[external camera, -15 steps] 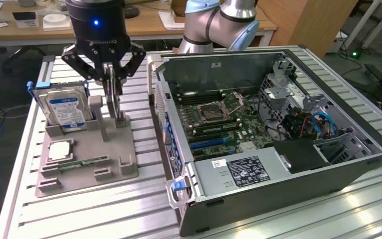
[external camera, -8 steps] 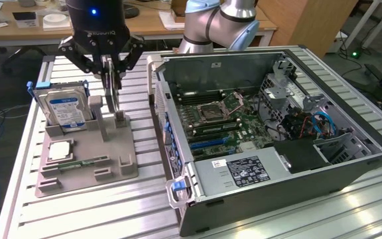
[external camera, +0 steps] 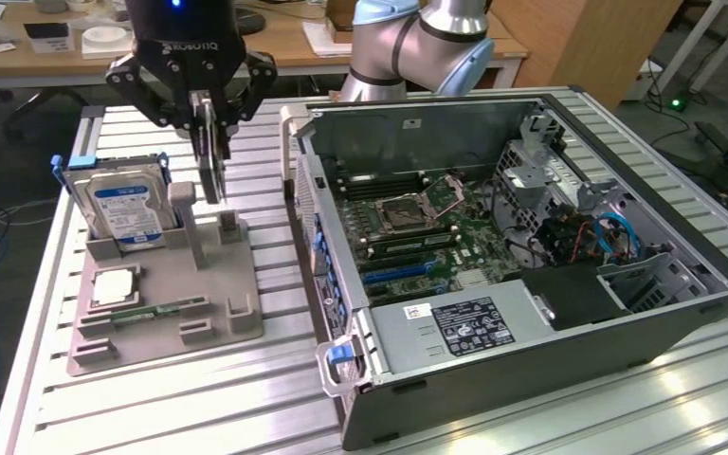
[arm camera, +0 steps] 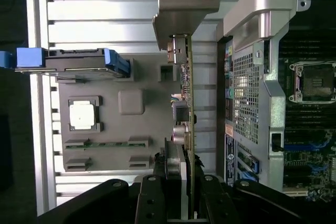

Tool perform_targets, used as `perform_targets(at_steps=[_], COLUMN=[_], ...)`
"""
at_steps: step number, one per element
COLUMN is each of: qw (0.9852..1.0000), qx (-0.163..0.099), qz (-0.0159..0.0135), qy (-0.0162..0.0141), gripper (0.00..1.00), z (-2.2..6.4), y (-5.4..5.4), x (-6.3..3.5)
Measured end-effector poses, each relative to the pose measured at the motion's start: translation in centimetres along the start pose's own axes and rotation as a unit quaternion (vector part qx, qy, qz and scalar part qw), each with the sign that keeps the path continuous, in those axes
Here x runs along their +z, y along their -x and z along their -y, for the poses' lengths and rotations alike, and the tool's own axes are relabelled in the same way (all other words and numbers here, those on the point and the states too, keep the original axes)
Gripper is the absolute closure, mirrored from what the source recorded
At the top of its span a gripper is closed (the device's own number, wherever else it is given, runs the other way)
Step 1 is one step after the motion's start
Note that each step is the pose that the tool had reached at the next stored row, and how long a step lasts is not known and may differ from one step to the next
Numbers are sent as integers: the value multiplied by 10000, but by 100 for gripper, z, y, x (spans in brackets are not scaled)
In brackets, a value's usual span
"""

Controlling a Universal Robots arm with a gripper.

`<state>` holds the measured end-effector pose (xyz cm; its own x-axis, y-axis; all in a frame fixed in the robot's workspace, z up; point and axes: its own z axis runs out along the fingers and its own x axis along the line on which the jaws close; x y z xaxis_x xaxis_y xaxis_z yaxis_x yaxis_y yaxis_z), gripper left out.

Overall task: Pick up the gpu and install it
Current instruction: 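Pick up the gpu and move the gpu toward the slot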

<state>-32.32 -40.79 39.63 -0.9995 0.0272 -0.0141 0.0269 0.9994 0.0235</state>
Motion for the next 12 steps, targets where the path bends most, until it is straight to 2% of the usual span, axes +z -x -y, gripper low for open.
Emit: perform_targets(at_steps=[3, 9, 12], qw=[9999, 9999, 9999], qx=[-105, -133, -135], qz=[-6, -6, -5], qy=[3, 5, 5], gripper=[72, 72, 72], z=[-1, -5, -5], y=[1, 3, 3], x=[-29, -188, -203])
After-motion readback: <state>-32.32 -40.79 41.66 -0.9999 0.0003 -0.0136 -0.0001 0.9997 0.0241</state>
